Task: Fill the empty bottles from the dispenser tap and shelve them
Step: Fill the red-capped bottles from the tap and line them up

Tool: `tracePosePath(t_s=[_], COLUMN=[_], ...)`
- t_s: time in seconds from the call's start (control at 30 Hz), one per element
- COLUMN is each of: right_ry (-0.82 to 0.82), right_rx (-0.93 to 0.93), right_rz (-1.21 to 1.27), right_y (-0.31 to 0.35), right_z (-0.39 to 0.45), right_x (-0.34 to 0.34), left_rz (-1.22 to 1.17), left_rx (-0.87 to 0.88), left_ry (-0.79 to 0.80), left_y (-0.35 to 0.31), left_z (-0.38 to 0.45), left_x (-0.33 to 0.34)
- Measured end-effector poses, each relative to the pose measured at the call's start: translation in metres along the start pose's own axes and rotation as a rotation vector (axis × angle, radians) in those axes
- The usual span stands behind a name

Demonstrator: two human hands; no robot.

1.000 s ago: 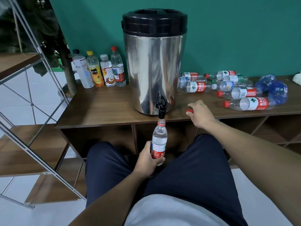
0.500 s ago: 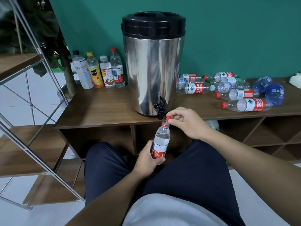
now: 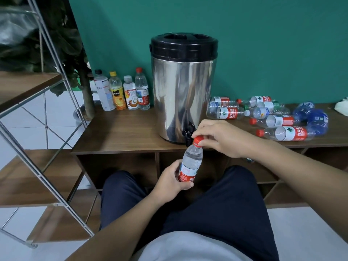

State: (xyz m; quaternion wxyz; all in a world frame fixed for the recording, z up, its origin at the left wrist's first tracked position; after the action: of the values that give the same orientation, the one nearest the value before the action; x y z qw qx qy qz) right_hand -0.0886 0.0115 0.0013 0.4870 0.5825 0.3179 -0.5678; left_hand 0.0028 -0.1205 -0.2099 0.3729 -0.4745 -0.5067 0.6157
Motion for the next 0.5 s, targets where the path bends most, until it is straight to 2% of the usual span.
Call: tracePosePath(t_s=[0.17, 0.3, 0.4, 0.5], right_ry=[-0.077, -0.186, -0.239, -0.144], right_rx=[0.071, 0.115, 0.052, -0.069], right_rz=[-0.175, -0.306, -0.228, -0.147], right_y=[0.021, 0.048, 0.062, 0.077], right_z=[0.021, 0.037, 0.05, 0.064], right_x=[-0.024, -0.042, -0.054, -0.059], left_rz=[-0.052, -0.031, -0.029, -0.018], left_rx=[0.043, 0.084, 0.104, 0.108], left_ry=[-0.038, -0.127, -0.152, -0.173], left_y=[-0.027, -0.046, -0.054, -0.06], left_z=[-0.005, -0.011, -0.014, -0.015], left_x=[-0.014, -0.039, -0.062, -0.087])
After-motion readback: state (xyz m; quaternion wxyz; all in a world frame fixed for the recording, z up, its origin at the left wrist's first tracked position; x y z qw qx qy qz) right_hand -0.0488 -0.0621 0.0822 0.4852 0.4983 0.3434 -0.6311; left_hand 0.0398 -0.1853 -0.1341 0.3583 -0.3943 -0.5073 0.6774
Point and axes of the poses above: each hand's wrist, its own z-axis towards the middle knuckle, its own x-axis out of the palm, y = z × x, the point moved 8 cm from there along z, towards the middle knuckle, and after that the axes turned 3 degrees about -z, right-handed, at the moved point
